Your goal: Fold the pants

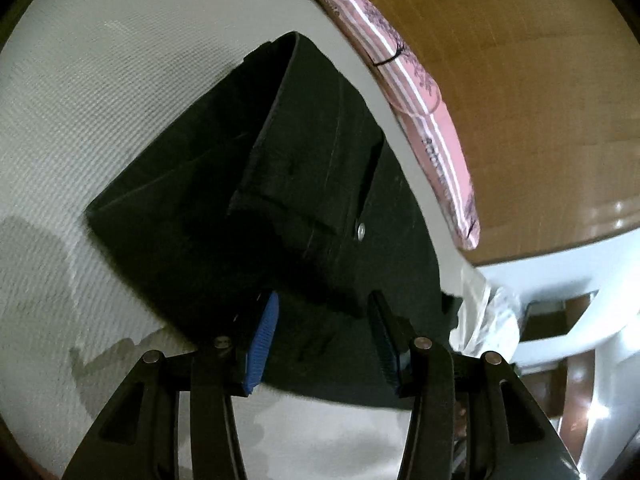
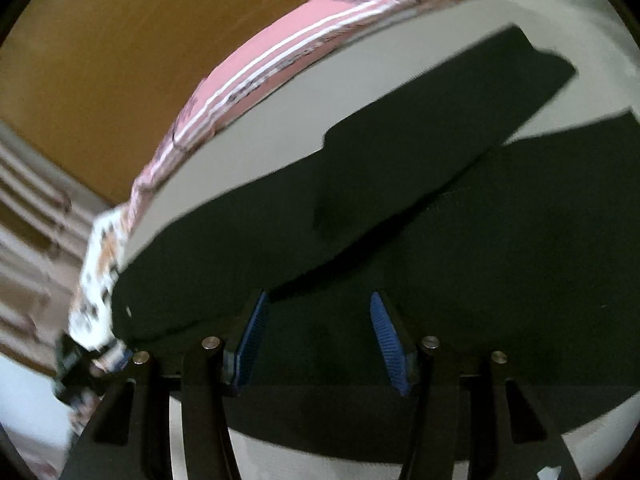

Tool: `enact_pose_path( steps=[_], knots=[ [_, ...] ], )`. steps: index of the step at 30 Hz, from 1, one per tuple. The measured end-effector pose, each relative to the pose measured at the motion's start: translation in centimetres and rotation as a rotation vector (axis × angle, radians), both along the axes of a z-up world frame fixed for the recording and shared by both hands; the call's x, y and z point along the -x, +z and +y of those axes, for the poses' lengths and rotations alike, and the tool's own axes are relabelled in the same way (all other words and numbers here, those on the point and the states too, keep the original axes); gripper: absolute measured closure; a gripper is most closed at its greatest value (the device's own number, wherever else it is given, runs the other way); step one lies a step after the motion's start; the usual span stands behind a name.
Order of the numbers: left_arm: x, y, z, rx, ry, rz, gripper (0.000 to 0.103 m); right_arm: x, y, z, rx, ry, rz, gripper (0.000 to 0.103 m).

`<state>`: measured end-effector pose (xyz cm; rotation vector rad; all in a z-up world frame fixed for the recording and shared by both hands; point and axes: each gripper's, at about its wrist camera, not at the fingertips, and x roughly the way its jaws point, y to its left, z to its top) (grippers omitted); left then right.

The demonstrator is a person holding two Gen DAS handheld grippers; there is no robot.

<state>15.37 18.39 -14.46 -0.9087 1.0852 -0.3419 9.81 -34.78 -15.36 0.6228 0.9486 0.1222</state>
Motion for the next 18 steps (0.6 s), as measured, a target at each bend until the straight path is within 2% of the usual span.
enact_pose_path(
  steps=[5,7,9,13,15,18],
  knots=[
    [-1.9,-1.0,-0.4,0.026,0.057,0.017,0.055,-2.2,-2.4,-1.7,-0.141,-0.119,0.021,0.052],
    [-2.2,-1.2,-0.2,0.031,0.079,0.018,0.055,-3.0,-2.9,-2.4,-0.191,-0.162,0.020,0.060],
    [-2.6,-1.4,-0.1,0.044,0.093,0.024,0.055,-3.5,-2.7,-3.0,-0.195,-0.208,0.005,0.072],
    [-3.1,-1.7,0.4,0.044,0.088,0.018,0.058,-4.8,-2.2,-4.1,-0.178,-0.242,-0.008,0.081],
    [-3.3,-1.6,0.5,0.003,0.087,0.008,0.075,-5.0,-2.1,-4.5,-0.176,-0.242,-0.013,0.094],
    [-3.6,-1.6,0.5,-0.044,0.048,0.003,0.081,-5.0,-1.3,-4.4,-0.127,-0.229,-0.025,0.097]
  ],
)
